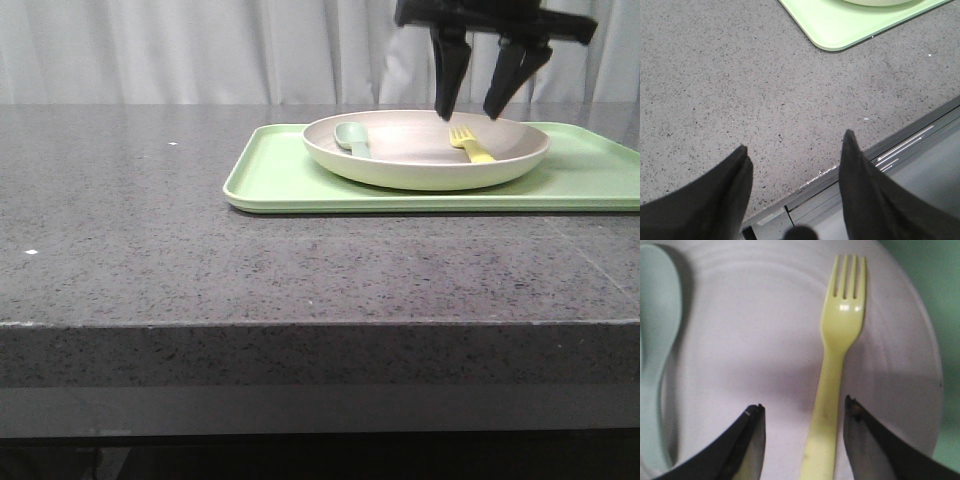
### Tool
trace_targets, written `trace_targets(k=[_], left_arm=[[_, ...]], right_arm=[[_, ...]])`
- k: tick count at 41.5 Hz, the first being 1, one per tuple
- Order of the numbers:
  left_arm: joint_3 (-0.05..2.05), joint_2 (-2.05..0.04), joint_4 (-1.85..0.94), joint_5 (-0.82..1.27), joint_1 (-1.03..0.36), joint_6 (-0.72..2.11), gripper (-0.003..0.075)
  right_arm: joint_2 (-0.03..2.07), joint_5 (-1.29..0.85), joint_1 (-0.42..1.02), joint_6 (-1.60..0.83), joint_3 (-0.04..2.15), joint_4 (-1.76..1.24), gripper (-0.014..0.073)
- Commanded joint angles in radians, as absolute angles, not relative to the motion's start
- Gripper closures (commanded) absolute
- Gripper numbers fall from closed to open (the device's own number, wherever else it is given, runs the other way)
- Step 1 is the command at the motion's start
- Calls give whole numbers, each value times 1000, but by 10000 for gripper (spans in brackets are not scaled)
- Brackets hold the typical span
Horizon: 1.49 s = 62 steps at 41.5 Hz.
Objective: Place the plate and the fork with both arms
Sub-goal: 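Lower the right gripper onto the yellow fork and grasp it, then lift the fork with the right gripper and carry it beside the plate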
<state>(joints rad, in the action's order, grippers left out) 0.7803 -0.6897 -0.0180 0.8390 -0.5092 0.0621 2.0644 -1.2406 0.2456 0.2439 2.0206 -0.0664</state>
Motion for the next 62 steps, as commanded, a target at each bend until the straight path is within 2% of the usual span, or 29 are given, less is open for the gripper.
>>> trace_targets(k=[1, 19, 28, 42, 62], left_arm=[[806, -694, -19, 766, -511, 60, 332], [806, -694, -19, 766, -511, 60, 332], [806, -694, -19, 769, -511, 60, 332], [806, -694, -19, 773, -511, 60, 332], [806, -694, -19, 783, -511, 60, 332]], right_arm=[[2026, -1333, 233, 249, 2056, -57, 214], [2074, -1285, 219, 267, 2059, -51, 218], [2074, -1293, 219, 267, 2059, -48, 374], [2073, -1312, 219, 267, 2060, -48, 517], [1879, -1337, 195, 167, 2078, -47, 518]])
